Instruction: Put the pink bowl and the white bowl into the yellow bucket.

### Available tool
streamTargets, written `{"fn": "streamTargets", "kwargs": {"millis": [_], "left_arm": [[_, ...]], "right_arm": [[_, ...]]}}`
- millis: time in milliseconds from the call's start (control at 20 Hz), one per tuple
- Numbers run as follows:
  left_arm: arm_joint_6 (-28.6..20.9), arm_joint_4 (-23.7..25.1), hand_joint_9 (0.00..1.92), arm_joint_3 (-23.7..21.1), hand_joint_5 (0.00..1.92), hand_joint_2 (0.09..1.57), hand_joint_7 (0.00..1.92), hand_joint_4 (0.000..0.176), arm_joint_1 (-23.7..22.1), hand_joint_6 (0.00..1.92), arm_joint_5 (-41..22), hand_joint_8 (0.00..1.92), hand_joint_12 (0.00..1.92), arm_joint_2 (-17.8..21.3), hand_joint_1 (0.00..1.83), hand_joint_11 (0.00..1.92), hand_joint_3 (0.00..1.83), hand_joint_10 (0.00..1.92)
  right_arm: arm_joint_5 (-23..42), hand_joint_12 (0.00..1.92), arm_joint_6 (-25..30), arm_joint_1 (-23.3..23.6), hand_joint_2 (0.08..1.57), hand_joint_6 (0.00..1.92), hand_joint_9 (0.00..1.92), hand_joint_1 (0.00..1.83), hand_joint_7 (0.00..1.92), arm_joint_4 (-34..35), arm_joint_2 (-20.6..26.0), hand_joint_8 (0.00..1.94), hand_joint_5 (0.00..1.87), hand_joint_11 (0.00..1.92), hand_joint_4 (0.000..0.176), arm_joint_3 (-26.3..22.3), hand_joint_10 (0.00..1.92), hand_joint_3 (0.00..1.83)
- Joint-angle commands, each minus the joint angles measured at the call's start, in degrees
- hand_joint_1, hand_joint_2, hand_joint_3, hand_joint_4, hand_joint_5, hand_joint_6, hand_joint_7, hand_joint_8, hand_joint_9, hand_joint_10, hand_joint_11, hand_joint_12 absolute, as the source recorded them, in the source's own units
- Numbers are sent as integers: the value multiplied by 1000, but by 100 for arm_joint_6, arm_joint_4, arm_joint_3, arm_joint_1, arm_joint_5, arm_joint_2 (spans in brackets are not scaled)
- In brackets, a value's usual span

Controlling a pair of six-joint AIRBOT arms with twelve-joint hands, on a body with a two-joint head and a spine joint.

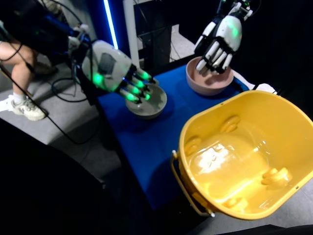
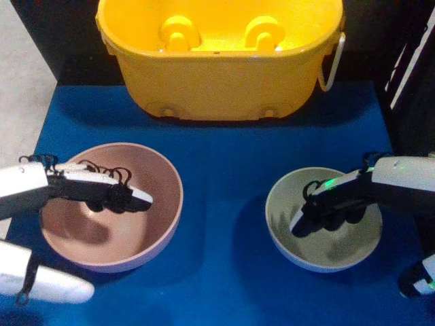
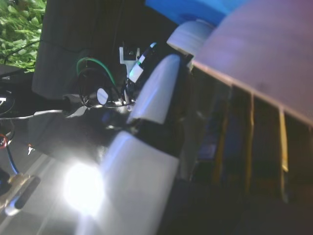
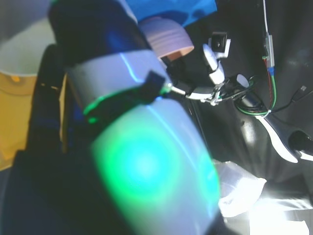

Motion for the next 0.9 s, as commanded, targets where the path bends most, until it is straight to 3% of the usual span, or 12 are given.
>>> {"fn": "streamTargets", "kwargs": {"millis": [0,200,400,650,750,850], "left_arm": [[-53,-327,253,-2,382,1035,418,0,-53,6,666,11,1466,-24,822,0,0,488],[-53,-431,257,-7,381,1032,422,0,-53,3,710,7,1511,-62,829,0,0,499],[-53,-487,241,91,412,1055,441,0,-25,3,705,2,1573,-365,774,0,1,636],[1,-706,229,320,425,1053,446,0,128,3,607,2,1512,-733,762,0,0,602],[141,-837,232,356,442,1044,459,0,194,6,557,5,1463,-801,754,0,0,588],[153,-940,223,450,445,1040,463,0,253,5,552,5,1449,-946,736,0,0,575]], "right_arm": [[-528,1482,-3,77,908,202,327,716,530,-197,3,171,518,31,0,0,711,5],[-528,1443,-3,78,903,179,335,760,546,-197,-36,140,545,51,0,34,686,1],[-528,1412,-16,46,897,79,344,774,549,-197,-231,65,541,67,0,141,587,1],[-530,1382,-17,-326,916,28,309,820,525,-197,-777,25,531,0,0,498,514,1],[-532,1328,-17,-445,899,14,283,759,508,-197,-908,15,511,0,0,598,503,0],[-562,1394,-17,-617,867,13,321,773,533,-197,-1099,18,527,0,0,707,464,0]]}}
